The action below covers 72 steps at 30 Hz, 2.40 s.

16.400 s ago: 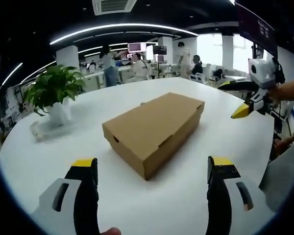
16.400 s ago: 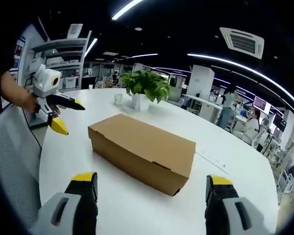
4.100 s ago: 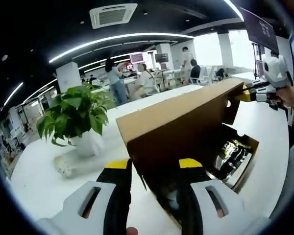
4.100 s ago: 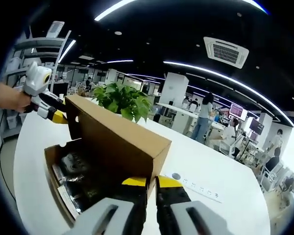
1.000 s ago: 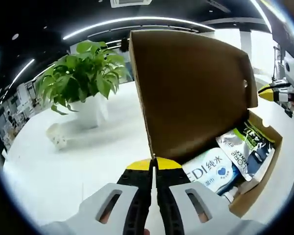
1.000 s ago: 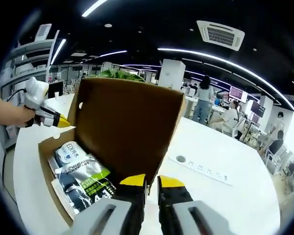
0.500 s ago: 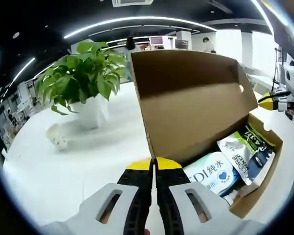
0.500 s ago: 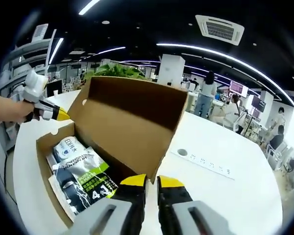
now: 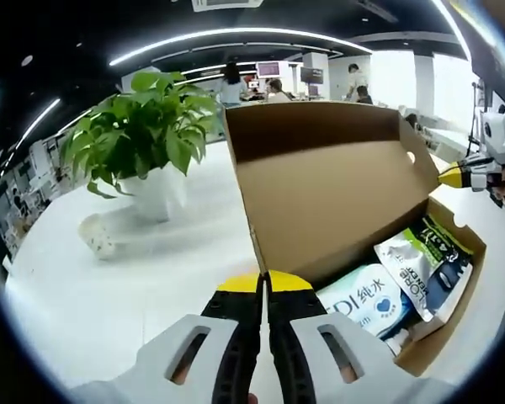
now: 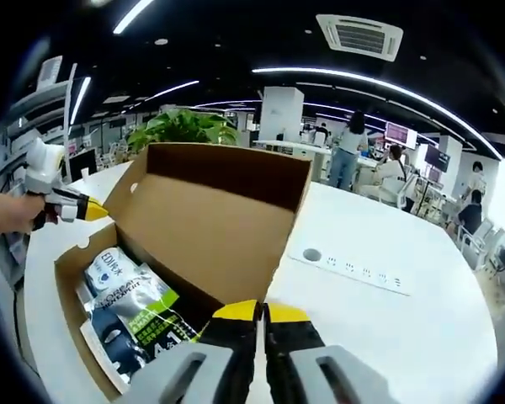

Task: Operate the shoe box by opening the lid, removing the specified soft item, and placing it in the target area until the item is outside and the box remains undamaged.

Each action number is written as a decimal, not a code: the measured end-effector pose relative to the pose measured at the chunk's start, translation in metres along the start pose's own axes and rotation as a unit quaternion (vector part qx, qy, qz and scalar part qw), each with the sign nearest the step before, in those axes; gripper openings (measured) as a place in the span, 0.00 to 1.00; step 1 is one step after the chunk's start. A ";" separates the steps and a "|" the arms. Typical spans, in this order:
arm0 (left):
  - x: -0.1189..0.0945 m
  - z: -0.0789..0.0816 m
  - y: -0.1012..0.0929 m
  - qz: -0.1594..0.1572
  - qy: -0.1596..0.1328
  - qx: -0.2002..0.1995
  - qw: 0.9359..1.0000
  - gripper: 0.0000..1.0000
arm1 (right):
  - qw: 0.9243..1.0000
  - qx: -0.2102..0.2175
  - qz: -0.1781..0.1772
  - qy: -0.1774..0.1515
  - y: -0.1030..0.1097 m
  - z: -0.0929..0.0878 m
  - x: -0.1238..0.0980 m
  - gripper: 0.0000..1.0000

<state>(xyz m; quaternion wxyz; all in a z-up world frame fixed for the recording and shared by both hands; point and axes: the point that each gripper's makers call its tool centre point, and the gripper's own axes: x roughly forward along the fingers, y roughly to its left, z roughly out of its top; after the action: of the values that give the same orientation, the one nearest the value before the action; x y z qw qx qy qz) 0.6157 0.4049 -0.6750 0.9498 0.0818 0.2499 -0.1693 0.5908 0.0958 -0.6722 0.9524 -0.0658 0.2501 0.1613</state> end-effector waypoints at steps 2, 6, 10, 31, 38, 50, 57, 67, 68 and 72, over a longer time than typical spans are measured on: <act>0.001 0.001 0.000 0.000 0.003 0.003 1.000 0.00 | 1.000 0.001 0.000 0.000 -0.001 0.001 0.001 0.00; 0.002 0.001 0.000 -0.002 0.006 0.001 1.000 0.00 | 1.000 0.005 0.003 0.003 -0.001 0.002 0.002 0.00; 0.004 0.002 0.001 -0.003 0.014 -0.001 1.000 0.00 | 1.000 0.017 0.008 0.008 -0.003 0.002 0.003 0.00; 0.014 0.006 0.004 -0.011 0.060 -0.014 0.998 0.00 | 0.993 0.099 0.039 0.059 -0.009 0.005 0.017 0.00; 0.018 0.006 0.005 -0.009 0.071 -0.027 0.997 0.00 | 0.990 0.115 0.045 0.072 -0.011 0.004 0.022 0.00; 0.021 0.005 0.006 -0.007 0.075 -0.039 0.996 0.00 | 0.989 0.114 0.047 0.083 -0.008 0.001 0.023 0.00; 0.022 0.004 0.006 -0.007 0.077 -0.042 0.996 0.00 | 0.989 0.112 0.047 0.086 -0.006 -0.001 0.022 0.00; 0.024 0.003 0.006 -0.003 0.081 -0.040 0.996 0.00 | 0.989 0.112 0.045 0.089 -0.005 -0.003 0.023 0.00; 0.024 0.003 0.006 -0.003 0.082 -0.040 0.996 0.00 | 0.989 0.112 0.044 0.089 -0.005 -0.003 0.023 0.00; 0.024 0.003 0.006 -0.002 0.081 -0.045 0.996 0.00 | 0.989 0.107 0.044 0.090 -0.005 -0.003 0.024 0.00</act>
<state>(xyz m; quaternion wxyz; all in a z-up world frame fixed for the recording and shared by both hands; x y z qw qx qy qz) 0.6390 0.4031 -0.6839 0.9288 0.0516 0.3338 -0.1526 0.6109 0.0970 -0.6861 0.9195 0.0332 0.3533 0.1690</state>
